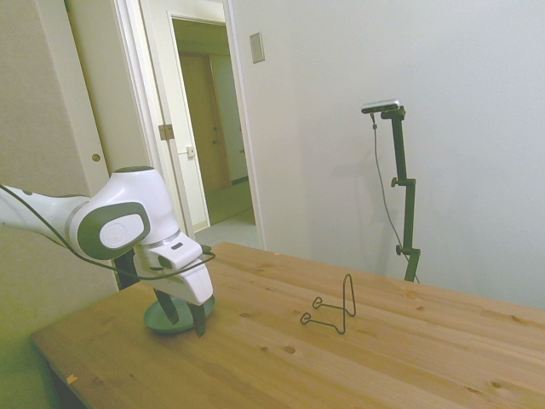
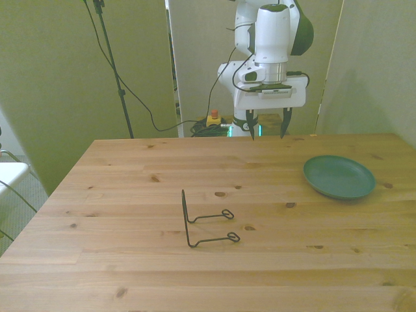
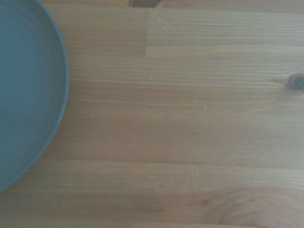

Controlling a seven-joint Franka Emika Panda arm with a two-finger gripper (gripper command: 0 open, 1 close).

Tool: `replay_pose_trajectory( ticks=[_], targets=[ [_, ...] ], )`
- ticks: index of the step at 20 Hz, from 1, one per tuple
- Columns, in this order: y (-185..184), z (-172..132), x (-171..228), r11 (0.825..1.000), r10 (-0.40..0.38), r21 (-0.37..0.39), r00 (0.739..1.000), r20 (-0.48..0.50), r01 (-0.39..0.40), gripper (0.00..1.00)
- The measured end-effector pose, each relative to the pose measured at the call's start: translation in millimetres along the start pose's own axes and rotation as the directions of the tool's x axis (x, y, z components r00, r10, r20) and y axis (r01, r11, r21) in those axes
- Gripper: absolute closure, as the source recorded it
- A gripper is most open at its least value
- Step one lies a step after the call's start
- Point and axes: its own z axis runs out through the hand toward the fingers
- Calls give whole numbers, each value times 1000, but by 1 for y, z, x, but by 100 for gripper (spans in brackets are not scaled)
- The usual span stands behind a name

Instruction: Load the plate

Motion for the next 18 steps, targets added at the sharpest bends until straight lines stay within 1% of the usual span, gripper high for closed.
replay_pose_trajectory(
  ticks=[3,8,13,18],
  targets=[
    [-4,2,-1,1000,26,8,1000,-12,-26,0],
    [-36,12,0,999,42,9,999,-18,-42,0],
    [-64,30,16,998,56,3,998,6,-56,0],
    [-81,46,33,997,73,-9,997,16,-73,0]
  ],
)
